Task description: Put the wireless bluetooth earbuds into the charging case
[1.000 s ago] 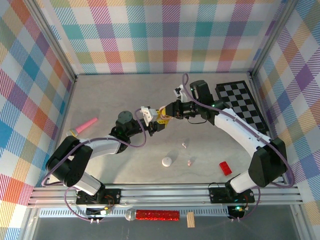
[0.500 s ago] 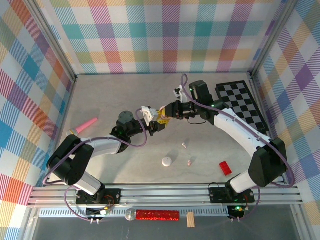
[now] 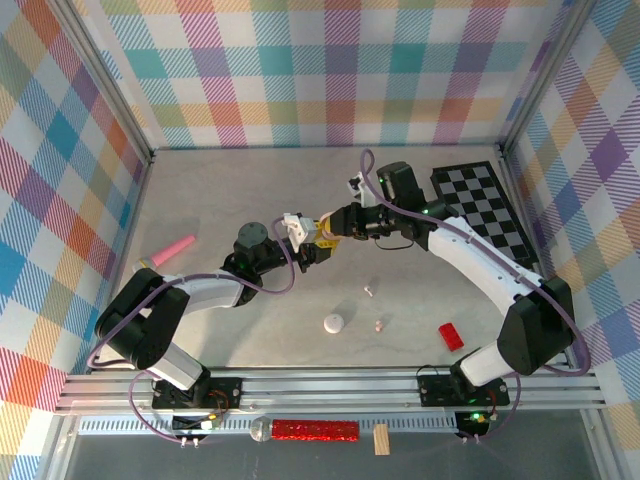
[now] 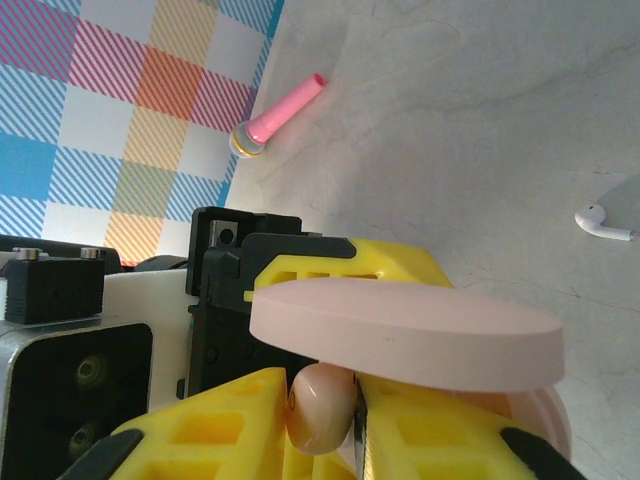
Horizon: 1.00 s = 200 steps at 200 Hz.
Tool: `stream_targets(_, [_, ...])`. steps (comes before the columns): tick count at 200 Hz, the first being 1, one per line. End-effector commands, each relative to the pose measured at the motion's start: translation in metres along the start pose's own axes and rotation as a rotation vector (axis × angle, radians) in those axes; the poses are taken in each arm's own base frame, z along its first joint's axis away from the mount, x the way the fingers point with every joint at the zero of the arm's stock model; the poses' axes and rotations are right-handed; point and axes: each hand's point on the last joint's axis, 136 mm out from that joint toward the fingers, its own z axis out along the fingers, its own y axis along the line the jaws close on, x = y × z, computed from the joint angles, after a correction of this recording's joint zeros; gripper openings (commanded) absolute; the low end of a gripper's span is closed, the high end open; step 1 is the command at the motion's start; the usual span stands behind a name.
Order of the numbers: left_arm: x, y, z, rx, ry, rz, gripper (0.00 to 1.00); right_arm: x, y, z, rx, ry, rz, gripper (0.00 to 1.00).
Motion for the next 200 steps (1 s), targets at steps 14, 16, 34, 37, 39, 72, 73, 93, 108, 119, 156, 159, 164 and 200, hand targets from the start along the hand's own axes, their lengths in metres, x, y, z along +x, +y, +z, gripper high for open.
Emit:
stream_targets(14, [-0.041, 0.001, 0.004, 0.005, -0.119, 0.068, 0.3, 0.005, -0.001, -0.007, 0.046, 0.01, -0.017, 0.25])
stream_targets(16, [-0.041, 0.001, 0.004, 0.006, -0.118, 0.068, 0.3, 0.005, -0.001, -0.007, 0.047, 0.011, -0.017, 0.25])
stream_targets(34, [-0.04, 0.0, 0.004, 0.011, -0.119, 0.064, 0.3, 0.004, 0.0, -0.008, 0.047, 0.009, -0.024, 0.25])
stream_targets(37, [-0.04, 0.0, 0.004, 0.012, -0.119, 0.062, 0.3, 0.004, 0.0, -0.008, 0.048, 0.009, -0.023, 0.26])
stream_targets(39, [-0.04, 0.0, 0.004, 0.011, -0.12, 0.063, 0.3, 0.004, 0.0, -0.008, 0.048, 0.009, -0.023, 0.26])
stream_targets(72, [-0.039, 0.0, 0.004, 0.011, -0.119, 0.063, 0.3, 0.003, 0.001, -0.009, 0.049, 0.006, -0.029, 0.29])
stream_targets(73, [-0.039, 0.0, 0.004, 0.012, -0.119, 0.062, 0.3, 0.003, 0.001, -0.009, 0.05, 0.006, -0.03, 0.29])
stream_targets(93, [-0.037, 0.001, 0.004, 0.006, -0.114, 0.06, 0.3, 0.002, 0.005, -0.012, 0.044, -0.003, -0.043, 0.31])
stream_targets(108, [-0.035, 0.002, 0.003, -0.002, -0.116, 0.06, 0.3, 0.0, 0.011, -0.018, 0.036, -0.022, -0.071, 0.33])
stream_targets(119, [-0.034, 0.004, 0.001, -0.008, -0.117, 0.057, 0.3, -0.002, 0.013, -0.023, 0.038, -0.04, -0.092, 0.36])
stream_targets(156, [-0.035, 0.007, -0.002, -0.019, -0.117, 0.059, 0.3, 0.001, 0.028, -0.044, 0.019, -0.102, -0.16, 0.5])
stream_targets(159, [-0.035, 0.007, -0.002, -0.02, -0.117, 0.061, 0.3, 0.002, 0.03, -0.046, 0.016, -0.107, -0.166, 0.5])
stream_targets(164, [-0.035, 0.007, -0.002, -0.02, -0.116, 0.06, 0.3, 0.004, 0.031, -0.05, 0.013, -0.115, -0.174, 0.51])
stream_targets(200, [-0.035, 0.014, -0.008, -0.041, -0.115, 0.063, 0.3, 0.022, 0.003, -0.077, 0.184, -0.176, -0.162, 0.55])
